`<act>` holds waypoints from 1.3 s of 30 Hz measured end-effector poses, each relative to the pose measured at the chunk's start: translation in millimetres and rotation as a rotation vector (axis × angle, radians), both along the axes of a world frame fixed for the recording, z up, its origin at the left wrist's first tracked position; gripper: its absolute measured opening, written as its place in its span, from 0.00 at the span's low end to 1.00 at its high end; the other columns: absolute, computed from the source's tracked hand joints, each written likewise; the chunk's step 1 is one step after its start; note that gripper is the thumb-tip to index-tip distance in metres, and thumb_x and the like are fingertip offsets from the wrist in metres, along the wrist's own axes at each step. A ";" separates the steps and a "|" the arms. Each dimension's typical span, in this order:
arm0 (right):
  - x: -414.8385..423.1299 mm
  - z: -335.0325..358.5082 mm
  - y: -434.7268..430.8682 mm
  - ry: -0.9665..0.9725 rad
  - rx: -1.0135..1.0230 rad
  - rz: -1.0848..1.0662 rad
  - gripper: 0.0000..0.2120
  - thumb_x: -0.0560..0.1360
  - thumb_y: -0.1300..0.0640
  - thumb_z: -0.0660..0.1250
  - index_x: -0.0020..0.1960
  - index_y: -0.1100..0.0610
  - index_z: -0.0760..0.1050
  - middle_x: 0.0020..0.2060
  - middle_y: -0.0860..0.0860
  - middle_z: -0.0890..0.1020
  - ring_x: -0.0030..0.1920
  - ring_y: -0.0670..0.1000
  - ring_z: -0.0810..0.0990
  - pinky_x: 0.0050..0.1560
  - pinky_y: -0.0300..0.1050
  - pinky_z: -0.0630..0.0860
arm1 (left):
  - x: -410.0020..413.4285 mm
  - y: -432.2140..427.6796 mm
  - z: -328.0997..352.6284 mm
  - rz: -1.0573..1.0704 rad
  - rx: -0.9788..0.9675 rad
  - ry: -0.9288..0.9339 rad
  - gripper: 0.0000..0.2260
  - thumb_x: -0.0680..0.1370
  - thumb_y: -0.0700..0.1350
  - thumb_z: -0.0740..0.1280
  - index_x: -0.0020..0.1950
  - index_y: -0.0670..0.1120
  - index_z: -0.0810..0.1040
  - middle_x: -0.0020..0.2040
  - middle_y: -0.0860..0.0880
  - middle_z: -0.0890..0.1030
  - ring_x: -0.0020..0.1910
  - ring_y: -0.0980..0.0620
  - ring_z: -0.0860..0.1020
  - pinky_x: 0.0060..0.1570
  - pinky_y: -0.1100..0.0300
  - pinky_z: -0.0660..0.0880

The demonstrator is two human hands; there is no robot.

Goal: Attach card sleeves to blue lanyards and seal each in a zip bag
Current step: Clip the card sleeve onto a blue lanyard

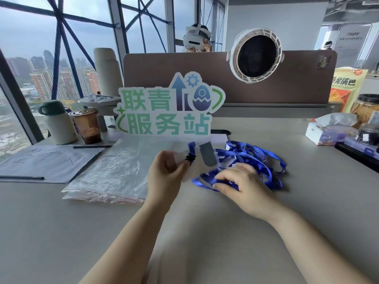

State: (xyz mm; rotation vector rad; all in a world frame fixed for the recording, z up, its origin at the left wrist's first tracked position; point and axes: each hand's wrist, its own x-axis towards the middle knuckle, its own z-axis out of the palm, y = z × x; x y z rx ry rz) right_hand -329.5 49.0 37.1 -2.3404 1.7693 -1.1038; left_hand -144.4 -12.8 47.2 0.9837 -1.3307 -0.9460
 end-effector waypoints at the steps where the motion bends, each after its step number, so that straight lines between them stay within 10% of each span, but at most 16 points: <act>1: 0.0 2.6 0.6 0.001 -0.071 0.014 0.09 0.73 0.45 0.65 0.44 0.50 0.78 0.36 0.38 0.76 0.43 0.42 0.71 0.61 0.44 0.65 | -0.4 1.3 0.3 -0.019 -0.013 -0.044 0.08 0.71 0.37 0.73 0.44 0.47 0.76 0.35 0.46 0.80 0.34 0.55 0.75 0.35 0.60 0.72; 10: -15.4 15.6 3.4 -0.426 -0.104 0.007 0.06 0.72 0.59 0.70 0.43 0.49 0.77 0.43 0.41 0.81 0.46 0.44 0.78 0.46 0.33 0.74 | 4.4 8.0 5.6 -0.429 0.043 -0.101 0.18 0.72 0.30 0.69 0.57 0.48 0.78 0.39 0.53 0.84 0.39 0.56 0.81 0.45 0.59 0.79; 13: -18.8 16.0 3.6 -0.503 -0.099 0.018 0.04 0.72 0.60 0.70 0.44 0.51 0.79 0.43 0.41 0.82 0.45 0.42 0.79 0.46 0.29 0.72 | 10.7 7.1 7.7 -0.557 0.088 -0.087 0.21 0.69 0.39 0.75 0.59 0.53 0.79 0.48 0.37 0.81 0.46 0.42 0.81 0.53 0.48 0.76; 22: -23.3 10.6 -2.2 -0.717 0.018 0.060 0.08 0.73 0.59 0.68 0.43 0.46 0.81 0.38 0.44 0.85 0.39 0.41 0.80 0.43 0.30 0.74 | 11.7 2.1 7.2 -0.658 0.258 0.365 0.15 0.67 0.33 0.70 0.51 0.46 0.81 0.41 0.45 0.83 0.37 0.51 0.82 0.36 0.61 0.79; 30: -15.6 -17.2 -12.7 -0.185 0.096 -0.010 0.15 0.73 0.44 0.63 0.46 0.54 0.79 0.35 0.52 0.79 0.39 0.55 0.76 0.46 0.51 0.75 | 6.8 -7.2 -0.1 -0.351 0.274 0.417 0.15 0.72 0.33 0.68 0.57 0.45 0.76 0.44 0.46 0.81 0.39 0.50 0.77 0.42 0.57 0.72; 39: -5.6 -6.3 -11.6 0.077 -0.309 -0.033 0.13 0.68 0.42 0.68 0.35 0.51 0.76 0.31 0.40 0.70 0.35 0.45 0.69 0.47 0.41 0.64 | 3.7 -1.5 -5.6 -0.214 0.085 0.047 0.16 0.72 0.36 0.72 0.54 0.53 0.77 0.40 0.40 0.81 0.39 0.48 0.77 0.41 0.54 0.73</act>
